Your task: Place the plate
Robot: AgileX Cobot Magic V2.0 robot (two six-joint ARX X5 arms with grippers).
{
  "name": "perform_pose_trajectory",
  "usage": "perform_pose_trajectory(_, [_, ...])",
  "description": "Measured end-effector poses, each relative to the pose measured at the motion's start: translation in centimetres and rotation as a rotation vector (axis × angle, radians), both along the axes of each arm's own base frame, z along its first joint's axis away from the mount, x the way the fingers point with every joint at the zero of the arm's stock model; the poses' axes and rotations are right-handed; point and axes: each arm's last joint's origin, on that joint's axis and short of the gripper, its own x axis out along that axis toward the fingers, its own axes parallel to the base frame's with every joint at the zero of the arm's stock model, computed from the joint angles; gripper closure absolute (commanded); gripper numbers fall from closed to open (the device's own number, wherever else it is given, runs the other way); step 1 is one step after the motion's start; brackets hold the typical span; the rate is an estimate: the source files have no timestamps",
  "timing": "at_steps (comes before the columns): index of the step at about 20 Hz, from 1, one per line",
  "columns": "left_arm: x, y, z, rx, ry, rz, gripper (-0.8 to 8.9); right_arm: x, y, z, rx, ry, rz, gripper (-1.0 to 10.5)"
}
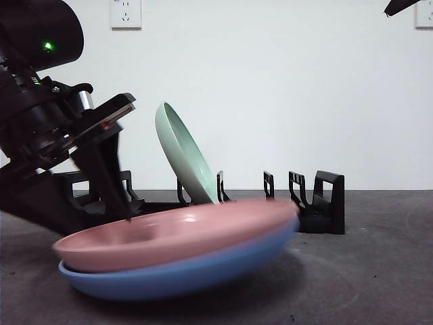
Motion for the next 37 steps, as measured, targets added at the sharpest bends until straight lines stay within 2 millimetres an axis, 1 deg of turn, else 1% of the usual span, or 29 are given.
perform_pose_trajectory(2, [-0.3, 0.3, 0.5, 0.0, -0.008, 0.005, 3.56, 0.0, 0.0, 0.0, 0.0, 0.0, 0.0, 6.6])
perform_pose_trajectory(3, [-0.5, 0.4, 1.2, -0.011, -0.031, 0.003, 3.56, 0.0, 0.0, 0.0, 0.0, 0.0, 0.0, 6.6])
perform_pose_trajectory(5, [-1.2, 0.7, 2.7, -0.033, -0.075, 0.001, 3.56, 0.0, 0.0, 0.0, 0.0, 0.0, 0.0, 6.6])
perform_pose_trajectory(7, [-1.9, 1.0, 4.7, -0.052, -0.113, 0.0, 3.56, 0.0, 0.0, 0.0, 0.0, 0.0, 0.0, 6.6])
perform_pose_trajectory(9, [-2.7, 1.5, 7.4, -0.07, -0.181, -0.011, 3.56, 0.0, 0.0, 0.0, 0.0, 0.0, 0.002, 6.6])
perform_pose_trajectory(11, [-3.7, 2.5, 10.4, -0.018, -0.274, -0.001, 3.56, 0.0, 0.2, 0.0, 0.002, 0.005, 0.009, 6.6])
perform_pose_trajectory(12, [-4.4, 3.1, 12.0, 0.04, -0.328, 0.013, 3.56, 0.1, 0.4, -0.1, 0.001, 0.011, 0.014, 6.6])
perform_pose_trajectory(16, [-7.2, 5.4, 17.1, 0.307, -0.492, 0.057, 3.56, 0.9, 0.9, -0.8, 0.003, 0.057, 0.01, 6.6])
perform_pose_trajectory(18, [-8.9, 6.4, 19.6, 0.369, -0.55, 0.073, 3.56, 1.3, 1.1, -1.0, 0.001, 0.075, 0.006, 6.6])
perform_pose_trajectory(20, [-10.5, 7.3, 21.6, 0.364, -0.607, 0.086, 3.56, 2.0, 1.4, -1.0, 0.006, 0.097, -0.003, 5.6])
perform_pose_trajectory(21, [-11.2, 7.7, 22.5, 0.348, -0.641, 0.095, 3.56, 2.6, 1.6, -0.7, 0.016, 0.108, -0.012, 5.5])
perform_pose_trajectory(23, [-12.2, 8.2, 23.4, 0.326, -0.689, 0.11, 3.56, 4.2, 2.4, 0.3, 0.05, 0.152, -0.015, 5.5])
perform_pose_trajectory(25, [-12.9, 8.5, 23.5, 0.321, -0.698, 0.113, 3.56, 6.2, 3.8, 1.6, 0.103, 0.215, 0.024, 5.5])
perform_pose_trajectory(27, [-13.1, 8.6, 23.5, 0.325, -0.691, 0.11, 3.56, 8.5, 5.9, 2.6, 0.144, 0.273, 0.07, 5.5])
perform_pose_trajectory(29, [-13.1, 8.6, 23.4, 0.328, -0.687, 0.109, 3.56, 11.0, 8.4, 3.0, 0.175, 0.313, 0.11, 5.5])
perform_pose_trajectory(31, [-13.0, 8.5, 23.4, 0.33, -0.683, 0.108, 3.56, 13.3, 11.0, 2.8, 0.202, 0.347, 0.139, 5.5])
perform_pose_trajectory(33, [-13.0, 8.5, 23.4, 0.33, -0.683, 0.107, 3.56, 15.2, 13.2, 2.0, 0.211, 0.378, 0.144, 5.5])
perform_pose_trajectory(37, [-13.0, 8.6, 23.4, 0.33, -0.683, 0.108, 3.56, 18.4, 16.8, -0.8, 0.218, 0.432, 0.14, 5.5])
